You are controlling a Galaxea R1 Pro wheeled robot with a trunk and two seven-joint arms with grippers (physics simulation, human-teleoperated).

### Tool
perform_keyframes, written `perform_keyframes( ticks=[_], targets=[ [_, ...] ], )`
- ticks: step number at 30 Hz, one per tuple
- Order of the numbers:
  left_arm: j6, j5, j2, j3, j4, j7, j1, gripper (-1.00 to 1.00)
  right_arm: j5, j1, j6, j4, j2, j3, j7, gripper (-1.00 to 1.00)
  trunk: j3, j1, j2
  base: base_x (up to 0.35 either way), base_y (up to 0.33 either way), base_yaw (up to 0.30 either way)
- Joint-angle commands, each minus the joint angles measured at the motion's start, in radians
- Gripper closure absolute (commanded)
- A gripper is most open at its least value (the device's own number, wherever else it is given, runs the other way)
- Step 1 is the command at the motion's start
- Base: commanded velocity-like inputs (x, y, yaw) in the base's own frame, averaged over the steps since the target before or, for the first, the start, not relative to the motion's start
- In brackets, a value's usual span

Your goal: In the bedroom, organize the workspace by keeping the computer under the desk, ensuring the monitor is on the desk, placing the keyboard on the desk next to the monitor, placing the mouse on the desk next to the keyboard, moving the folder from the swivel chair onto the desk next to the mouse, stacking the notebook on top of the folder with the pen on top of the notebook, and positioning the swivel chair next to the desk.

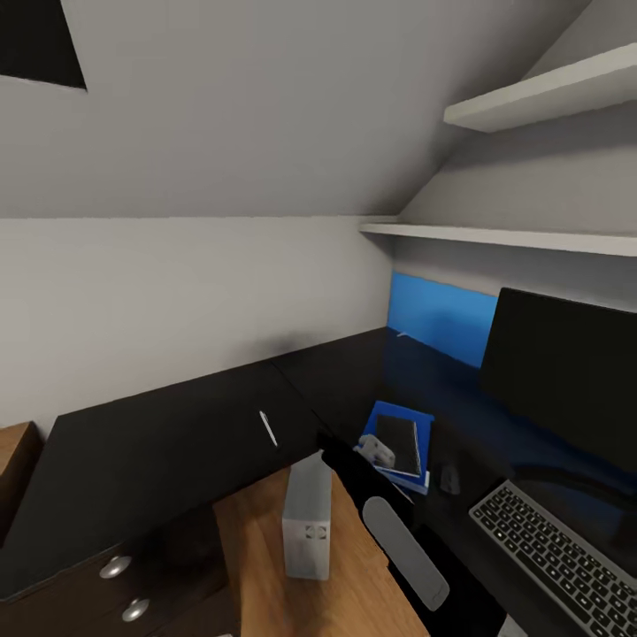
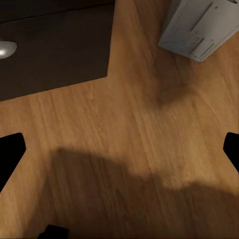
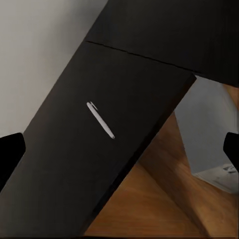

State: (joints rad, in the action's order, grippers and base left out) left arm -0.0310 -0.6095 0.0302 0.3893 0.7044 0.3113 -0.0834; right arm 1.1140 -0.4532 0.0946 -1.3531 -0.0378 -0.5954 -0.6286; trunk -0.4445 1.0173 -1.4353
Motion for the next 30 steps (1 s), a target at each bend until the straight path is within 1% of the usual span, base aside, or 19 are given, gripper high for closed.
perform_keyframes(
  ticks=[1,2,5,6,7,8,9,13,15,18,19,20,21,24,25,27,28,30],
  targets=[
    [0.002,-0.005,0.001,0.004,-0.006,0.009,-0.001,-1.00,-0.002,-0.001,0.049,-0.041,0.001,0.028,-0.025,-1.00,0.002,-0.004,0.007,0.000,0.000,0.000],
    [0.002,-0.006,0.001,0.003,-0.007,0.009,-0.001,-1.00,-0.006,-0.001,0.052,-0.047,0.000,0.033,-0.027,-1.00,0.005,-0.008,0.014,0.000,0.000,0.000],
    [0.004,-0.008,0.001,0.003,-0.010,0.009,-0.001,-1.00,-0.056,-0.001,0.009,-0.059,-0.006,0.042,-0.033,-1.00,0.015,-0.019,0.035,0.000,0.000,0.000],
    [0.004,-0.008,0.001,0.002,-0.011,0.009,-0.001,-1.00,-0.082,-0.001,-0.030,-0.064,-0.021,0.043,-0.036,-1.00,0.018,-0.023,0.042,0.000,0.000,0.000],
    [0.004,-0.008,0.001,0.002,-0.012,0.009,-0.001,-1.00,-0.105,-0.001,-0.064,-0.072,-0.058,0.044,-0.040,-1.00,0.021,-0.027,0.049,0.000,0.000,0.000],
    [0.005,-0.007,0.001,0.002,-0.012,0.008,-0.001,-1.00,-0.115,-0.001,-0.070,-0.073,-0.080,0.044,-0.040,-1.00,0.024,-0.031,0.056,0.000,0.000,0.000],
    [0.004,-0.007,0.001,0.002,-0.012,0.009,-0.001,-1.00,-0.122,-0.001,-0.070,-0.069,-0.097,0.043,-0.038,-1.00,0.027,-0.035,0.063,0.000,0.000,0.000],
    [0.004,-0.008,0.001,0.002,-0.012,0.009,-0.001,-1.00,-0.142,-0.001,-0.071,-0.020,-0.120,0.036,-0.037,-1.00,0.040,-0.050,0.091,0.000,0.000,0.000],
    [0.004,-0.009,0.001,0.002,-0.012,0.009,-0.001,-1.00,-0.168,-0.001,-0.070,0.019,-0.130,0.033,-0.038,-1.00,0.046,-0.058,0.105,0.000,0.000,0.000],
    [0.004,-0.010,0.001,0.002,-0.013,0.010,-0.001,-1.00,-0.204,-0.001,-0.060,0.045,-0.131,0.033,-0.043,-1.00,0.055,-0.069,0.126,0.000,0.000,0.000],
    [0.004,-0.010,0.001,0.001,-0.014,0.011,-0.001,-1.00,-0.223,-0.001,-0.053,0.051,-0.127,0.035,-0.046,-1.00,0.058,-0.073,0.133,0.000,0.000,0.000],
    [0.004,-0.010,0.001,0.001,-0.015,0.011,-0.001,-1.00,-0.234,-0.001,-0.049,0.053,-0.124,0.035,-0.048,-1.00,0.062,-0.077,0.140,0.000,0.000,0.000],
    [0.004,-0.010,0.001,0.002,-0.018,0.012,-0.001,-1.00,-0.259,-0.001,-0.044,0.055,-0.116,0.034,-0.057,-1.00,0.065,-0.081,0.147,0.000,0.000,0.000],
    [0.004,-0.010,0.001,0.002,-0.022,0.012,-0.001,-1.00,-0.306,-0.001,-0.041,0.043,-0.103,0.030,-0.068,-1.00,0.074,-0.092,0.168,0.000,0.000,0.000],
    [0.005,-0.010,0.001,0.002,-0.024,0.012,-0.001,-1.00,-0.342,0.000,-0.040,0.030,-0.094,0.026,-0.072,-1.00,0.077,-0.096,0.175,0.000,0.000,0.000],
    [0.005,-0.010,0.001,0.002,-0.026,0.013,-0.001,-1.00,-0.377,0.001,-0.039,0.020,-0.086,0.024,-0.074,-1.00,0.084,-0.104,0.189,0.000,0.000,0.000],
    [0.005,-0.010,0.001,0.002,-0.027,0.013,-0.001,-1.00,-0.412,0.002,-0.037,0.009,-0.071,0.020,-0.076,-1.00,0.087,-0.107,0.196,0.000,0.000,0.000],
    [0.005,-0.010,0.001,0.002,-0.027,0.014,-0.001,-1.00,-0.426,0.003,-0.035,0.005,-0.062,0.017,-0.076,-1.00,0.093,-0.115,0.210,0.000,0.000,0.000]
  ],
)
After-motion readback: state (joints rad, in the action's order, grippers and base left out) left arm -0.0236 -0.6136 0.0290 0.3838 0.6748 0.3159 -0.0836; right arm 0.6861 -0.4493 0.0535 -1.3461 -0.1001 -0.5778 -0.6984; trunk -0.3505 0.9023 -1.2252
